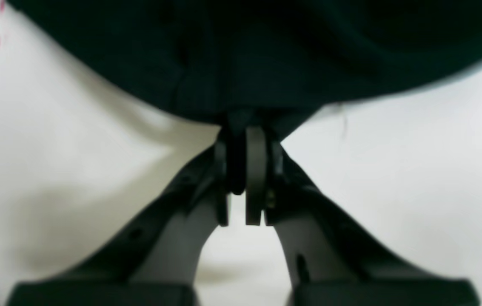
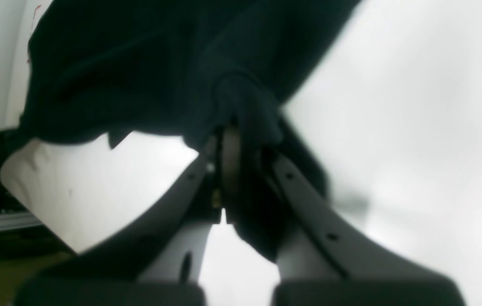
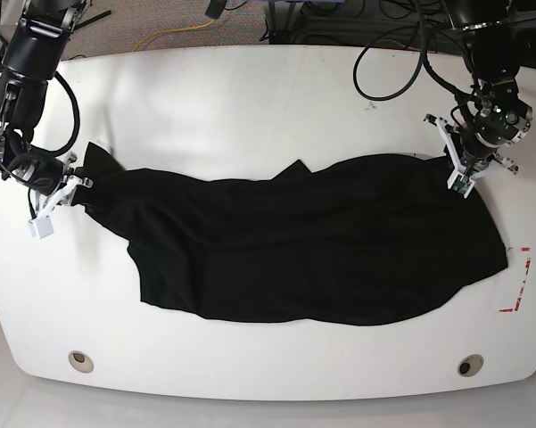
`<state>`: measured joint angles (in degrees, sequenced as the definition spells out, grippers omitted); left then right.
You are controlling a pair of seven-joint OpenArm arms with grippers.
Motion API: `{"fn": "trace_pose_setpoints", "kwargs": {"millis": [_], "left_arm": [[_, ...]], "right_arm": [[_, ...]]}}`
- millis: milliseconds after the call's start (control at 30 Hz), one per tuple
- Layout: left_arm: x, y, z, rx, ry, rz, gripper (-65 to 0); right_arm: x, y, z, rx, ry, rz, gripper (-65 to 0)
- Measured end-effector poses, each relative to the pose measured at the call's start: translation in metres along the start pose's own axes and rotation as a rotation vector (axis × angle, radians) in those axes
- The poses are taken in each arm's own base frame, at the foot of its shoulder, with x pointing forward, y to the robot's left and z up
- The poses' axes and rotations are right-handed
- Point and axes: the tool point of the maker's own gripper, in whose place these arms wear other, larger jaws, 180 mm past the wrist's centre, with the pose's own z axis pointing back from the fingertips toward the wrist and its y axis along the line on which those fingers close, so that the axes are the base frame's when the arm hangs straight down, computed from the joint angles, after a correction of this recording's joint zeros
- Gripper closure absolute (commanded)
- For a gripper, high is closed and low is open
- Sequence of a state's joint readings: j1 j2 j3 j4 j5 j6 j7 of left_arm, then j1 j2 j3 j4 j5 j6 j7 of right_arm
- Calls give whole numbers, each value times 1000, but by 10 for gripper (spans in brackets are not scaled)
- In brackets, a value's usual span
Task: Fold the T-shirt properly
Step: 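Pull the grasped fabric with the left gripper away from the right gripper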
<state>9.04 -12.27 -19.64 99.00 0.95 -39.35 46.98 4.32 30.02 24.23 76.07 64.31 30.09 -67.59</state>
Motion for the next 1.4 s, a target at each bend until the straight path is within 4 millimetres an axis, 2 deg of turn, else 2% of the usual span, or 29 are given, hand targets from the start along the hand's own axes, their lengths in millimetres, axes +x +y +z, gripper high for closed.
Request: {"fn": "trace_pose_setpoints", "kwargs": {"millis": [133, 200, 333, 433, 567, 667, 767, 900, 967, 1100, 1267, 1400], "left_arm": [[-17, 14, 18, 51, 46, 24, -353], [-20, 28, 32, 104, 61, 34, -389], [-29, 42, 54, 173, 125, 34, -389], [-40, 53, 67, 189, 147, 108, -389], [-62, 77, 92, 217, 164, 232, -389], [-60, 91, 106, 201, 114, 257, -389], [-51, 90, 110, 148, 40, 266, -394], [-68, 102, 120, 198, 78, 312, -396], [-63, 103, 118, 201, 54, 331, -400], [-48, 92, 91, 130, -34, 440, -468], [-63, 82, 56, 44, -10, 587, -485], [-59, 67, 31, -39, -35, 675, -485]], "right_arm": [[-2, 3, -3, 10, -4, -8, 0], [-4, 5, -6, 16, 0, -13, 0], [-7, 2, -8, 1, 12, -8, 0], [-8, 1, -7, -7, 16, -6, 0], [-8, 1, -8, -7, 18, -5, 0], [-8, 2, -8, -5, 15, -5, 0], [-7, 1, -7, -6, 16, -3, 0], [-7, 2, -7, -3, 13, -4, 0], [-7, 2, -7, -2, 13, -4, 0], [-6, 2, -7, 0, 11, -5, 0], [-6, 3, -8, 3, 10, -6, 0], [-7, 2, -7, -1, 12, -3, 0]]}}
